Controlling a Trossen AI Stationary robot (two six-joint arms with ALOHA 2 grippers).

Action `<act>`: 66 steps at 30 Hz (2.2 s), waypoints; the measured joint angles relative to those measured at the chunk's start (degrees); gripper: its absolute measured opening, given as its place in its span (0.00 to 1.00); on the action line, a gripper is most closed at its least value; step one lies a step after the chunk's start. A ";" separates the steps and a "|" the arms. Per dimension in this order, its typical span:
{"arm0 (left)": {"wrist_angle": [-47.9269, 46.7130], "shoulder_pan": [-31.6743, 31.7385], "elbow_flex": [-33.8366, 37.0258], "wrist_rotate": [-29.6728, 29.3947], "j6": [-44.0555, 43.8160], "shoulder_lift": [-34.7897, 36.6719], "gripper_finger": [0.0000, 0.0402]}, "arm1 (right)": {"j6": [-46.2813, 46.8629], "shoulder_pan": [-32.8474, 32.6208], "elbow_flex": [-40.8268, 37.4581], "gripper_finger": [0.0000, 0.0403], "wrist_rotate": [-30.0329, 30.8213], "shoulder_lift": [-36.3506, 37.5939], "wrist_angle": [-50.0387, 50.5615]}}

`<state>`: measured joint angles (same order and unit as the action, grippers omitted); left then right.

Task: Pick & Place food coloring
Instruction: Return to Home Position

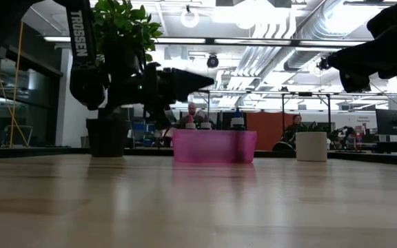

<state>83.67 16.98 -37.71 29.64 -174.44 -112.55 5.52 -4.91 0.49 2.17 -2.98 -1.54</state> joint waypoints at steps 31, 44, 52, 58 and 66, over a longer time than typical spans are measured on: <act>-49.86 -20.85 -15.50 5.95 54.69 40.48 0.00 | 0.00 0.00 0.00 0.25 0.00 0.00 0.00; -40.54 -33.04 -21.52 7.43 95.02 40.89 0.00 | -0.01 0.01 0.00 0.25 0.00 0.02 0.00; -40.24 -35.16 -21.57 8.73 112.88 41.64 0.00 | 0.00 0.00 0.00 0.25 -0.02 0.02 0.00; -46.59 -34.96 -21.53 4.71 129.68 49.46 0.00 | 0.00 0.00 -0.02 0.25 -0.01 0.00 0.00; -88.30 -33.46 -21.62 -16.89 150.31 69.82 0.00 | 0.00 0.01 -0.02 0.24 -0.02 -0.02 0.00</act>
<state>-4.63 -16.47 -59.33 12.75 -24.13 -42.73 5.52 -4.89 0.47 2.15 -3.01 -1.54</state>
